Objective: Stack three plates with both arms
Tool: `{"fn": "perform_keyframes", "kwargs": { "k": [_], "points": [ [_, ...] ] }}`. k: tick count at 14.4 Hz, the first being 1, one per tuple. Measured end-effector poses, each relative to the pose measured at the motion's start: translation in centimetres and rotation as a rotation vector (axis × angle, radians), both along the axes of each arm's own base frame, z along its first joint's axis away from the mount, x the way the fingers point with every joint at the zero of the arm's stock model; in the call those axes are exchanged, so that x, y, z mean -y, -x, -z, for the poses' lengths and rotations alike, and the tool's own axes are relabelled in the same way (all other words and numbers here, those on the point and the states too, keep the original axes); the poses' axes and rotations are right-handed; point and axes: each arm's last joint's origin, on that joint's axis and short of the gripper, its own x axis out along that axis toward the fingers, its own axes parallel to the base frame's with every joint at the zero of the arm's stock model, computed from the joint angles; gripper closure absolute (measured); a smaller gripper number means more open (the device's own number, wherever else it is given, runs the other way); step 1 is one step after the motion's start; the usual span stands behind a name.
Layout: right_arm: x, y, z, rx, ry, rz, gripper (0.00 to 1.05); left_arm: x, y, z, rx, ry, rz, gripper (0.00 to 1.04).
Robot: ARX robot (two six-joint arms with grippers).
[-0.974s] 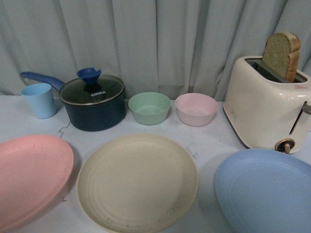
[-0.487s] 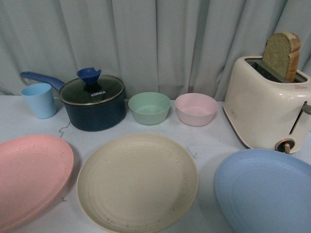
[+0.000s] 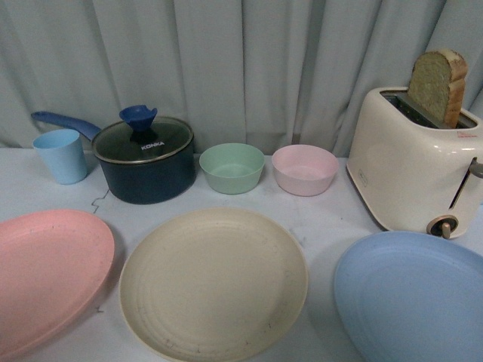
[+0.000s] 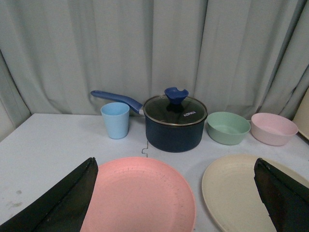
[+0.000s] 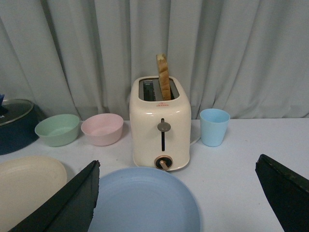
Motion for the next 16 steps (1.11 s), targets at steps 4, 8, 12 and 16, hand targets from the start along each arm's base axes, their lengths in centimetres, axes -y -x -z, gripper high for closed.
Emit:
{"fn": "perform_keyframes", "kwargs": {
  "k": [4, 8, 12, 16],
  "points": [
    [0.0, 0.0, 0.0, 0.0, 0.0, 0.0, 0.06, 0.0, 0.0, -0.01, 0.0, 0.0, 0.0, 0.07],
    [0.0, 0.0, 0.0, 0.0, 0.0, 0.0, 0.06, 0.0, 0.0, 0.0, 0.0, 0.0, 0.0, 0.07],
    [0.0, 0.0, 0.0, 0.0, 0.0, 0.0, 0.06, 0.0, 0.0, 0.0, 0.0, 0.0, 0.0, 0.07],
    [0.0, 0.0, 0.0, 0.0, 0.0, 0.0, 0.06, 0.0, 0.0, 0.0, 0.0, 0.0, 0.0, 0.07]
  ]
}}
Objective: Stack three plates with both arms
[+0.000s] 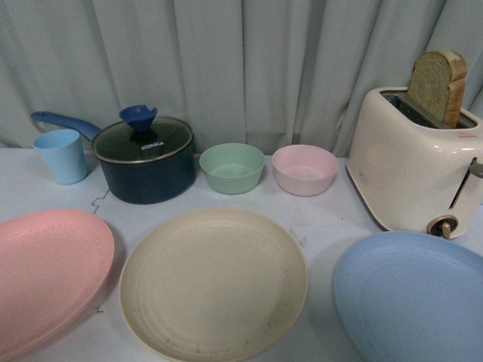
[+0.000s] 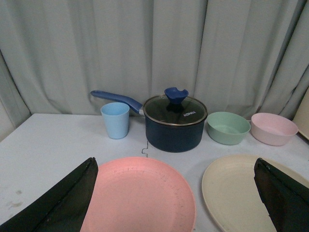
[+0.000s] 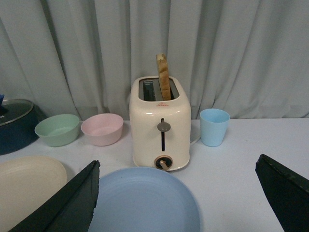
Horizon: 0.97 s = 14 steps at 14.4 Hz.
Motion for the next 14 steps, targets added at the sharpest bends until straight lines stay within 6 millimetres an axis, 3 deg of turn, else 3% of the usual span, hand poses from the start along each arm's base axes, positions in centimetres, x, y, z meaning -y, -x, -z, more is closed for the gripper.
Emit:
{"fn": "perform_keyframes", "kwargs": {
  "k": [14],
  "points": [
    [0.0, 0.0, 0.0, 0.0, 0.0, 0.0, 0.06, 0.0, 0.0, 0.0, 0.0, 0.0, 0.0, 0.07]
  ]
}}
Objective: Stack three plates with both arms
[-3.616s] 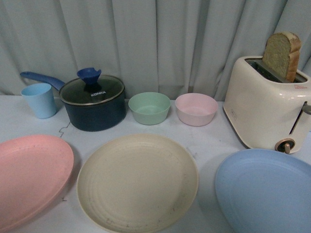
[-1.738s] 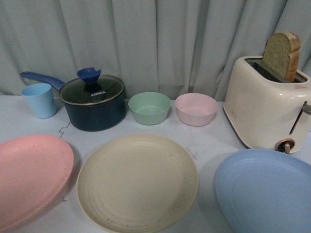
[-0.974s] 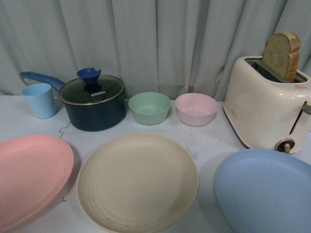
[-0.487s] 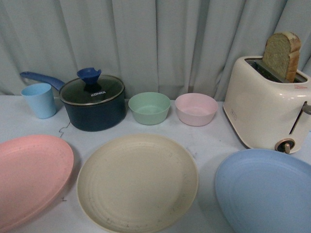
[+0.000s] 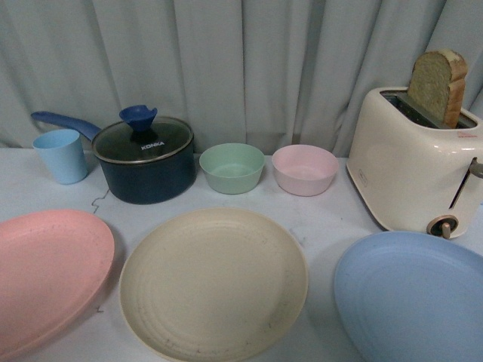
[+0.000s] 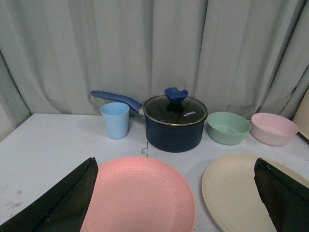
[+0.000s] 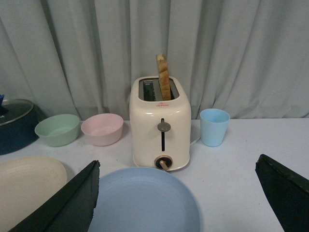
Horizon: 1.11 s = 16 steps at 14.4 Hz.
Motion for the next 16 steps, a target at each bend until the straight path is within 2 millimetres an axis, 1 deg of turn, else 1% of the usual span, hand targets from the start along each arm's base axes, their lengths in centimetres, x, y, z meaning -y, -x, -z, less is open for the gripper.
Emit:
{"fn": "perform_keyframes", "kwargs": {
  "k": [16],
  "points": [
    [0.0, 0.0, 0.0, 0.0, 0.0, 0.0, 0.06, 0.0, 0.0, 0.0, 0.0, 0.0, 0.0, 0.07]
  ]
}}
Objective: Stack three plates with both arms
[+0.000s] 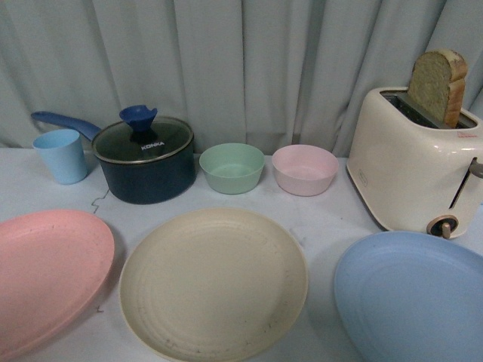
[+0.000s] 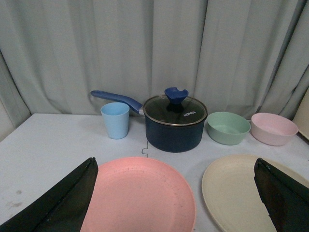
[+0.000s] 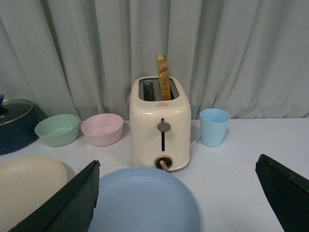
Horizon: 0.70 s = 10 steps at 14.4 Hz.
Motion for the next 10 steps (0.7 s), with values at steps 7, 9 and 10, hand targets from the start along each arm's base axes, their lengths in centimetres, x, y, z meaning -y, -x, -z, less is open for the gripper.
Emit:
{"fn": "perform_keyframes", "kwargs": {
  "k": [7, 9, 10],
  "points": [
    [0.0, 0.0, 0.0, 0.0, 0.001, -0.001, 0.06, -2.1, -4.6, -2.9, -0.226, 0.105, -0.118, 0.07],
    [0.0, 0.0, 0.0, 0.0, 0.001, -0.001, 0.06, -4.3, -9.4, -4.1, -0.204, 0.097, -0.055, 0.07],
    [0.0, 0.0, 0.0, 0.0, 0.001, -0.001, 0.06, -5.8, -12.1, -4.0, -0.213, 0.069, -0.067, 0.07]
  ]
}}
